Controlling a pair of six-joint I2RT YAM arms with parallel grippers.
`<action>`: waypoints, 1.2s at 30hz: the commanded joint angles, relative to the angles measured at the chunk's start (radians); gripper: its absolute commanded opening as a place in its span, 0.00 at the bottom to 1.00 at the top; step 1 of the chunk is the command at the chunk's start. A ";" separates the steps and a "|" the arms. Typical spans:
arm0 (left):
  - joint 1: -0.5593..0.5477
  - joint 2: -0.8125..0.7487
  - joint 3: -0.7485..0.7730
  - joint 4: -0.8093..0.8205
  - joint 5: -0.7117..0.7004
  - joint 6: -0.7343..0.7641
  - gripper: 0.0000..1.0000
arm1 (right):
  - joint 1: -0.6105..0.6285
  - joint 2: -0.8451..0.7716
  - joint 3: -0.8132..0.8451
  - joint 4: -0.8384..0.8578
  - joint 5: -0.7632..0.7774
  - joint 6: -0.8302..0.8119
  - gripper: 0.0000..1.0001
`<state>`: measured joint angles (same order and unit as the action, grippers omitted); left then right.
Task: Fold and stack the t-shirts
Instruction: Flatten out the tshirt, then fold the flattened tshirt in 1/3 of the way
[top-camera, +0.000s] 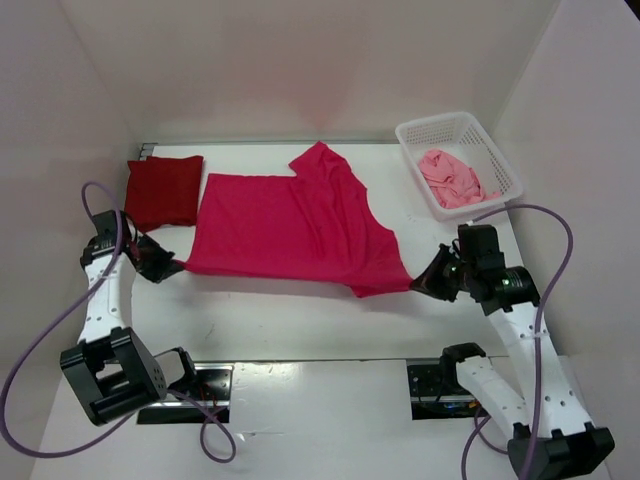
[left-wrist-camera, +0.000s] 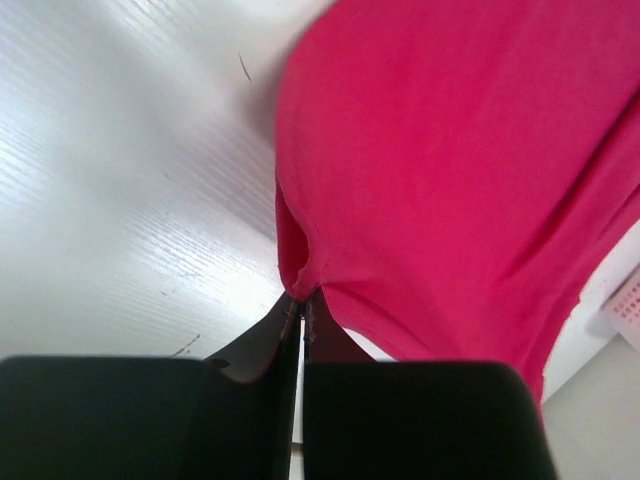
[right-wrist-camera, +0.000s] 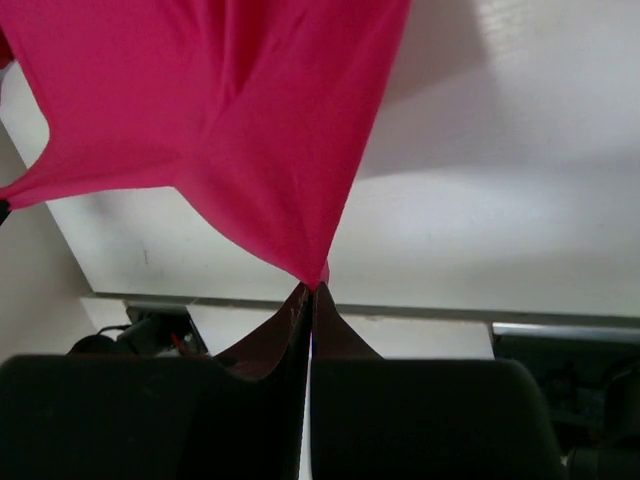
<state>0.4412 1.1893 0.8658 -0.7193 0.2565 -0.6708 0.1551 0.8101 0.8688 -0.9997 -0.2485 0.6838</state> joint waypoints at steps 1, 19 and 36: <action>0.005 -0.040 0.002 -0.052 0.056 0.048 0.00 | 0.020 -0.028 0.025 -0.122 -0.028 0.053 0.00; -0.099 0.431 0.214 0.215 0.003 -0.032 0.00 | 0.020 0.721 0.268 0.435 0.155 -0.038 0.00; -0.099 0.621 0.346 0.267 -0.030 -0.042 0.33 | 0.020 1.121 0.607 0.447 0.273 -0.069 0.10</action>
<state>0.3397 1.8370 1.2011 -0.4778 0.2394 -0.7136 0.1680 1.9430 1.4120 -0.5808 -0.0227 0.6304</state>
